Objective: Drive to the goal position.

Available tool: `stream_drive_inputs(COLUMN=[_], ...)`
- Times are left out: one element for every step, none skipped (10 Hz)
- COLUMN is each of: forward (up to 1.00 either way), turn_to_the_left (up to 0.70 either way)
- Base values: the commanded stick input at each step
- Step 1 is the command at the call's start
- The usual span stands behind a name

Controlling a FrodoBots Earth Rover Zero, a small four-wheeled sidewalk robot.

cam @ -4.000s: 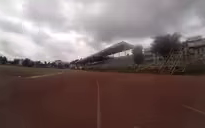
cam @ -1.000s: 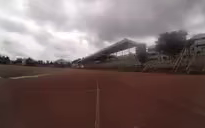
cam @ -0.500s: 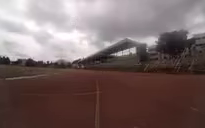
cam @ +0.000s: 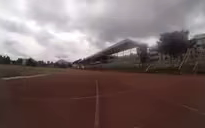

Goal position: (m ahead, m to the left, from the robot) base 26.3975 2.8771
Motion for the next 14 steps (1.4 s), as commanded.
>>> stream_drive_inputs(forward=[0.7,0.7,0.7,0.7,0.7,0.7,0.7,0.7,0.7,0.7,0.7,0.7,0.7,0.7], turn_to_the_left=[0.0,0.0,0.0,0.0,0.0,0.0,0.0,0.0,0.0,0.0,0.0,0.0,0.0,0.0])
